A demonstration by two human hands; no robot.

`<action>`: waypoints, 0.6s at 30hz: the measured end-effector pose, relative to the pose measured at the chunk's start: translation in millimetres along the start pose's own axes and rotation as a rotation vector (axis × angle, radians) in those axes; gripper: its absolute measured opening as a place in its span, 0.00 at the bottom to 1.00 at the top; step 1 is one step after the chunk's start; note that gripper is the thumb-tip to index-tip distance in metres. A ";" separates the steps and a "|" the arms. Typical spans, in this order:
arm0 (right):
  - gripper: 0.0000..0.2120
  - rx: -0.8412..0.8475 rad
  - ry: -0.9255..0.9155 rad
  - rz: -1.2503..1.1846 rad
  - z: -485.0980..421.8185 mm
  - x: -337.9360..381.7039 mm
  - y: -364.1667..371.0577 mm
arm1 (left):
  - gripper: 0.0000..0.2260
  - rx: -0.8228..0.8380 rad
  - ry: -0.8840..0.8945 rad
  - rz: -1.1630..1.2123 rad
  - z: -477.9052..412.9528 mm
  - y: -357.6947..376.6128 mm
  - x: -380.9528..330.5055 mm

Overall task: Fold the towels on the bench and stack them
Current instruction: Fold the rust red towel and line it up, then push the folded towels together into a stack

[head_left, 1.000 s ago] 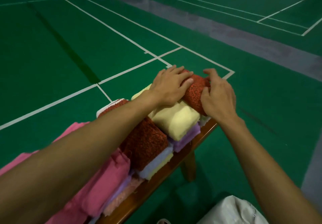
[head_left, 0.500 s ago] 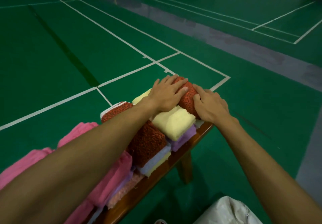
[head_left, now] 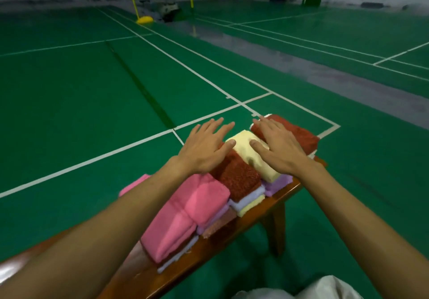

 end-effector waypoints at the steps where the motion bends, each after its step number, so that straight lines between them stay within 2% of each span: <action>1: 0.42 0.017 -0.026 -0.011 -0.3 16.0 4.4 | 0.33 -0.011 -0.017 -0.008 12.5 -7.5 9.7; 8: 0.44 0.057 -0.185 -0.033 -7.9 134.5 24.6 | 0.35 -0.041 -0.158 0.012 111.5 -49.8 95.0; 18: 0.44 0.139 -0.417 -0.063 2.2 311.8 84.8 | 0.37 -0.066 -0.445 -0.067 301.7 -86.4 224.8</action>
Point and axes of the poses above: each hand's wrist, its own z-axis away from the middle knuckle, its own y-axis out of the palm, x = y × z, the point moved 6 cm from there along -z, towards the middle knuckle, and after that the axes turned 4 degrees about -y, right-handed, at the moved point
